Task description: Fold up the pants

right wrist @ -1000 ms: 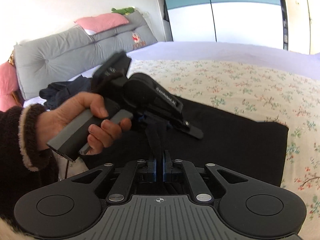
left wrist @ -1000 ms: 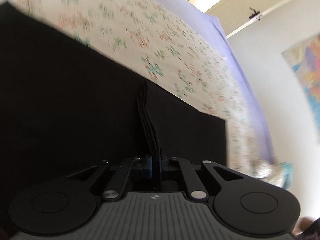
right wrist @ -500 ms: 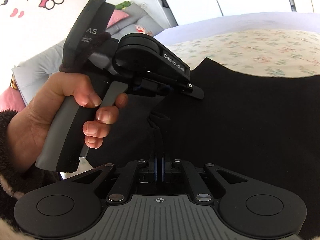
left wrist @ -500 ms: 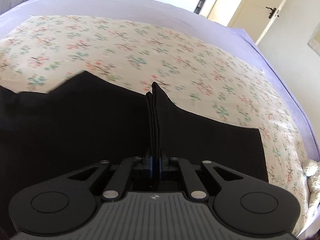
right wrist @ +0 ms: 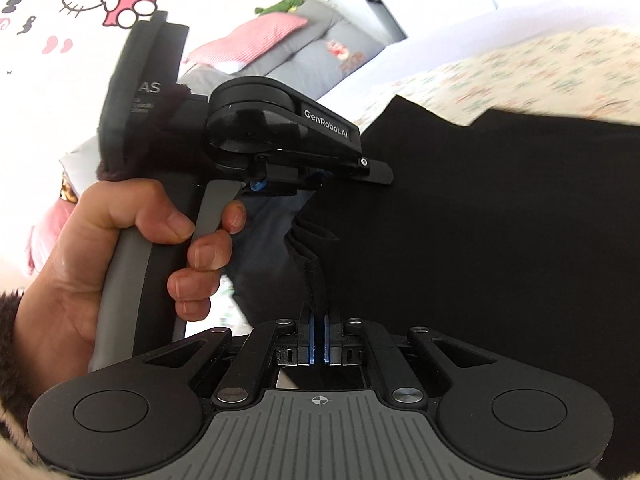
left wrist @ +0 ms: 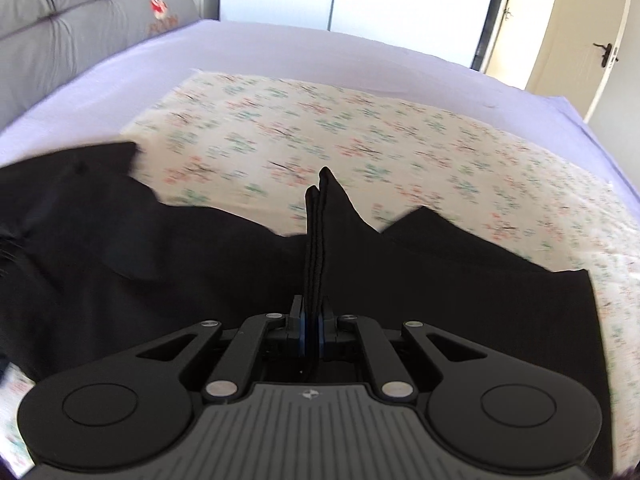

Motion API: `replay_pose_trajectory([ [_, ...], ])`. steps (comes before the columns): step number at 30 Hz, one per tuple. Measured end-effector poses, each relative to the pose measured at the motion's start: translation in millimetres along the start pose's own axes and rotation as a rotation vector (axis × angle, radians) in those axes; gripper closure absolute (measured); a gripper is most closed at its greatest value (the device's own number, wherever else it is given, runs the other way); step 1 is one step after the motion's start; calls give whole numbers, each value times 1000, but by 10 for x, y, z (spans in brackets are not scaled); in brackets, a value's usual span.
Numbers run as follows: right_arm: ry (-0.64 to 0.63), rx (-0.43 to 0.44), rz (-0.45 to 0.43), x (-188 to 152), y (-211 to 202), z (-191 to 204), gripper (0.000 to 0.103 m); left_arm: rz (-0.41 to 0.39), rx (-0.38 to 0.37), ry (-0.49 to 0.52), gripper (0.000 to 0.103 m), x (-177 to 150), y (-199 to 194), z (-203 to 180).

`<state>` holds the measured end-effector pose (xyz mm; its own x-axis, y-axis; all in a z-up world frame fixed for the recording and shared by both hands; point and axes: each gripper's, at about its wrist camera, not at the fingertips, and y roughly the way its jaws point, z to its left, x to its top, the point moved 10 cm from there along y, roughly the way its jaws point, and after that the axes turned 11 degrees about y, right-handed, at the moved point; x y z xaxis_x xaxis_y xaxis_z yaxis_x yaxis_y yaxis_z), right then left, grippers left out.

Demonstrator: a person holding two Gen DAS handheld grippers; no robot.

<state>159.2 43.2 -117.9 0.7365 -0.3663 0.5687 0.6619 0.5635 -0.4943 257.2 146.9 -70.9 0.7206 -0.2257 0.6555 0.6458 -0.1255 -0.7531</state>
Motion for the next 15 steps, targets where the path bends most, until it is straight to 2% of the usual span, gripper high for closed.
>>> replay_pose_trajectory([
  [3,12,25,27,-27,296,191,100,-19,62,27,56,-27,-54,309],
  [8,26,67,60,-20,719,409,100,-45,137,-18,56,-76,-85,797],
  [12,23,72,90,-55,973,536,100,-51,196,-43,56,-95,-91,1076],
  [15,14,69,113,-53,1111,619,100,-54,266,-41,56,-125,-100,1255],
])
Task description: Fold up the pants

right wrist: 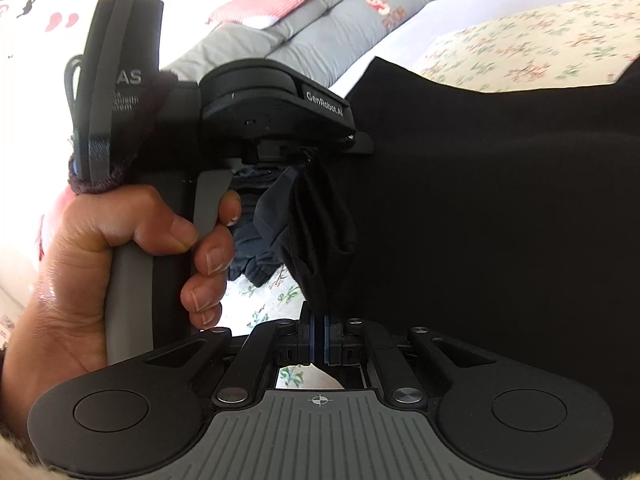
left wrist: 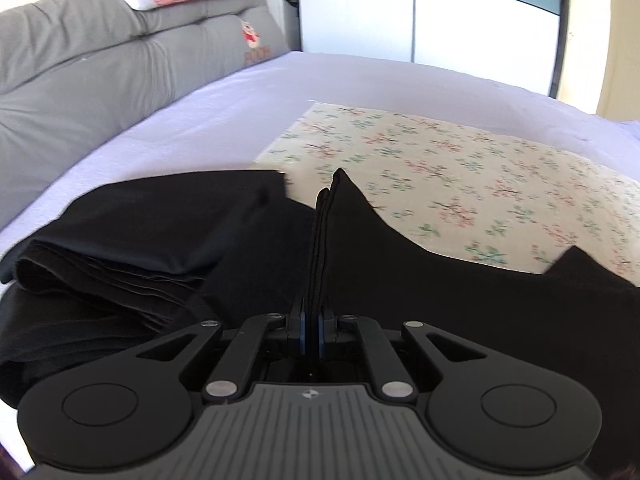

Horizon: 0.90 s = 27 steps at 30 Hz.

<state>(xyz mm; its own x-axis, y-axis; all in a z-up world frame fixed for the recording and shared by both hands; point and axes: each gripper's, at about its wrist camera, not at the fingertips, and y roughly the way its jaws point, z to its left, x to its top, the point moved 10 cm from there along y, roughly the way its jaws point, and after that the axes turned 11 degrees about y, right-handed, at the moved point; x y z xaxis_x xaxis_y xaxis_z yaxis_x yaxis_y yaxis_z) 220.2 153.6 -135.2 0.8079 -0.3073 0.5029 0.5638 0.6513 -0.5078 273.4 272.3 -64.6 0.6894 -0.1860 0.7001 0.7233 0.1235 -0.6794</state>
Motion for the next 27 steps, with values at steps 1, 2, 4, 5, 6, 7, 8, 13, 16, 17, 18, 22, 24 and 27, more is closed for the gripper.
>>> replay_pose_trajectory([
  [1,-1,1,6,2,45,15,100,-1,26,1,56,-11,17,61],
  [2,-1,0,11,32,104,0,100,-5,50,0,56,-25,33,116],
  [4,-3,-2,17,-17,99,-52,100,-46,105,12,53,-57,37,200],
  [5,-4,-4,20,-16,102,-56,99,-50,145,35,41,-87,60,221],
  [6,-9,-12,27,-2,99,-54,93,-50,184,63,37,-116,60,239],
  [7,-20,-19,36,-5,50,-57,92,-60,211,97,37,-130,30,237],
  [8,-36,-30,40,3,-7,-52,90,-64,219,131,34,-133,-3,213],
  [13,-152,-141,48,120,-510,-218,72,-114,211,175,0,-111,-244,44],
  [16,-185,-185,38,193,-958,-411,50,-117,142,156,0,-137,-314,-98],
  [17,-194,-199,27,206,-1124,-490,42,-114,121,146,0,-147,-326,-141],
  [18,-193,-220,17,218,-1300,-586,39,-111,95,135,0,-160,-358,-186],
  [22,-165,-278,4,214,-1933,-970,35,-106,-42,49,0,-211,-466,-426],
  [24,-138,-322,-5,197,-2017,-1004,33,-106,-94,44,0,-251,-544,-602],
  [27,-56,-369,-20,147,-2276,-1283,33,-95,-135,75,0,-297,-589,-857],
])
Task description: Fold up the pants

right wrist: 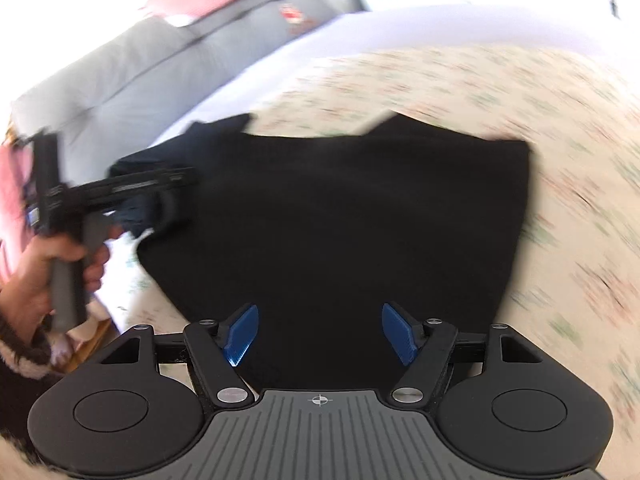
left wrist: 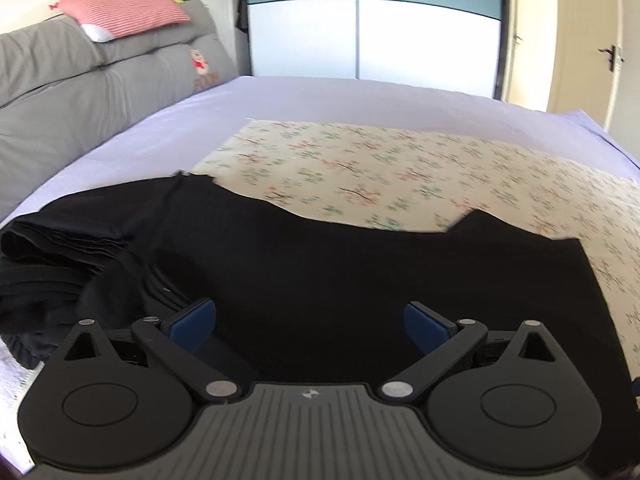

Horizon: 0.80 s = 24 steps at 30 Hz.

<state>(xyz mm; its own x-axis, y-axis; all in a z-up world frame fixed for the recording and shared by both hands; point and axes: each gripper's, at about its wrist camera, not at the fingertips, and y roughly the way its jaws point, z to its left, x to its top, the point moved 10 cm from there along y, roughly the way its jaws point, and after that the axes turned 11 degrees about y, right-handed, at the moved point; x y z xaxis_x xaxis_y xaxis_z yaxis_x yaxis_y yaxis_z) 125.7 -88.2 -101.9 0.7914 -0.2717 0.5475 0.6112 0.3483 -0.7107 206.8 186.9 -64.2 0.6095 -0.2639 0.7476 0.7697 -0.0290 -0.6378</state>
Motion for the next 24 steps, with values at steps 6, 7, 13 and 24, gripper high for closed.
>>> replay_pose_trajectory([
  [6,110,-13,59,-241,-188,-453,33,27,-119,-25,0,-205,-82,-528],
  [7,135,-3,64,-269,-186,-481,34,32,-147,-22,0,-269,-101,-636],
  [13,419,128,105,-347,-69,-714,47,7,-285,89,0,-538,-214,-1135],
  [24,512,185,193,-459,-61,-825,80,-131,-607,355,0,-711,-564,-1895],
])
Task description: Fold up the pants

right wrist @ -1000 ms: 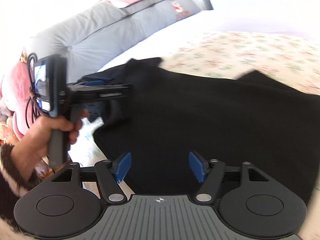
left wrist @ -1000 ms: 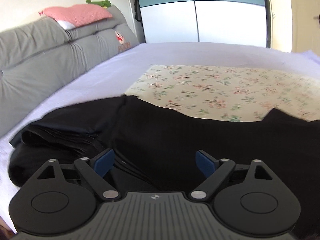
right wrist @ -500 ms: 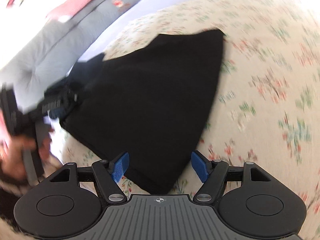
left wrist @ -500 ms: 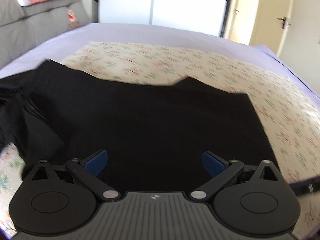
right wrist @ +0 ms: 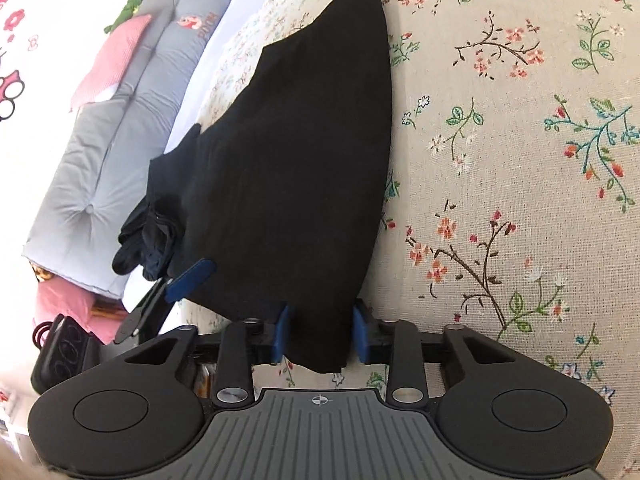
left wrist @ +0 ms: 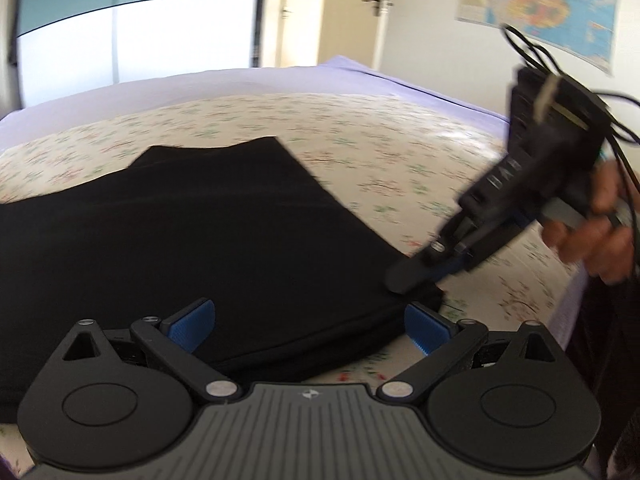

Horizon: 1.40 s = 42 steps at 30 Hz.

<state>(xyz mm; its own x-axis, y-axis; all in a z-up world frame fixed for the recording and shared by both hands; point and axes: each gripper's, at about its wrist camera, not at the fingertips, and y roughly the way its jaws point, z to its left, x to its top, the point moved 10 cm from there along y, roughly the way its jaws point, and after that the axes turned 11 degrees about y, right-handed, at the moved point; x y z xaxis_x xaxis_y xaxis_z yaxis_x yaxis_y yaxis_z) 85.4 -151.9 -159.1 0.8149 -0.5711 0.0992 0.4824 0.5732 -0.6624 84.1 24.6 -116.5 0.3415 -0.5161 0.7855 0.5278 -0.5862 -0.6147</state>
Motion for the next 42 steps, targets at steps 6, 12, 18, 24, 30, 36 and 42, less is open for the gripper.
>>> replay_pose_trajectory([
  [6,-5,49,-5,49,-88,150,84,4,-59,97,0,88,169,-313],
  [12,-16,78,-11,103,-123,319,84,5,33,130,0,111,286,-352],
  [18,-48,62,-8,122,-108,364,82,32,136,162,0,129,462,-345],
  [24,-86,-37,-81,292,-116,158,65,36,150,108,0,77,511,-264],
  [30,-59,42,-181,671,1,-4,71,33,148,61,5,93,501,-185],
  [36,-106,93,-276,1065,154,113,73,18,125,1,9,92,483,-107],
  [42,-102,113,-347,1467,274,202,77,4,113,-56,16,67,430,-77],
])
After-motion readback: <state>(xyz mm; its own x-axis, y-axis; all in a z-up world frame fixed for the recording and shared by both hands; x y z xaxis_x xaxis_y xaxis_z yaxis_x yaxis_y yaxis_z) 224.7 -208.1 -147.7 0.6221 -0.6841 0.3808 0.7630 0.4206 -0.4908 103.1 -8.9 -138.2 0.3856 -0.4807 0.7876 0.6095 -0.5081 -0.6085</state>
